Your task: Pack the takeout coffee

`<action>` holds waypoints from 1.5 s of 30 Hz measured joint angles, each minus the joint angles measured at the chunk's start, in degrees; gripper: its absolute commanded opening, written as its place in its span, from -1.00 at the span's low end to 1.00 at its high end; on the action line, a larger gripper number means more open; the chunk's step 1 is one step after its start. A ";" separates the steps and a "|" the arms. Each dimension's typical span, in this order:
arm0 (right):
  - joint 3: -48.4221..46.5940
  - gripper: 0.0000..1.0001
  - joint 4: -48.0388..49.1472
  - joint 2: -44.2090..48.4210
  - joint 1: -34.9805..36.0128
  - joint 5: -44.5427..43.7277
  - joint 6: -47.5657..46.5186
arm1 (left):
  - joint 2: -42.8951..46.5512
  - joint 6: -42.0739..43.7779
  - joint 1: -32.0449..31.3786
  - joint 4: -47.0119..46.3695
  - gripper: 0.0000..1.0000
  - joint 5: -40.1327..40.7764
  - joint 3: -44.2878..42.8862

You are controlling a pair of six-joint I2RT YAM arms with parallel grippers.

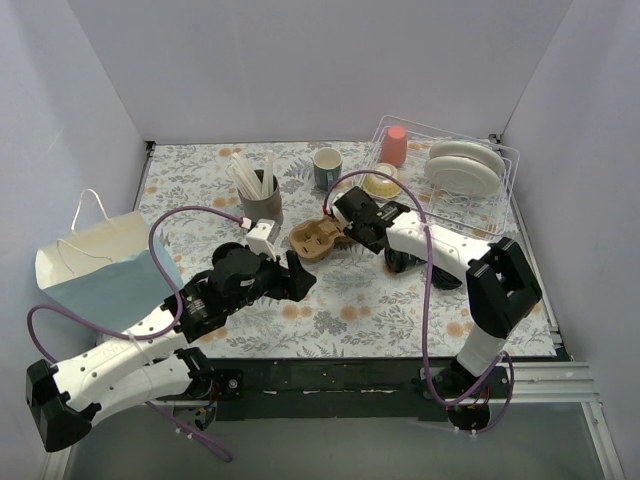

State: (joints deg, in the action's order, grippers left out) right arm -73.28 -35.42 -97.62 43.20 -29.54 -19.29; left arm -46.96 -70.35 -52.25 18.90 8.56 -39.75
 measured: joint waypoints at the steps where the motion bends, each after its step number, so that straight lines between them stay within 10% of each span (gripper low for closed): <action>1: 0.00 -0.14 -0.28 -0.26 0.17 0.20 -0.02 | 0.07 0.00 0.00 0.02 0.52 0.02 0.00; 45: 6.67 -0.32 -3.80 0.42 0.87 -6.54 3.98 | 1.38 -0.57 0.00 0.11 0.52 0.00 0.92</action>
State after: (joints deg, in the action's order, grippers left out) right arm -66.61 -39.22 -97.21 44.07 -36.07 -15.31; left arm -45.58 -70.91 -52.25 19.00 8.56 -38.83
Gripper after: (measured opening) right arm 0.353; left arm 0.760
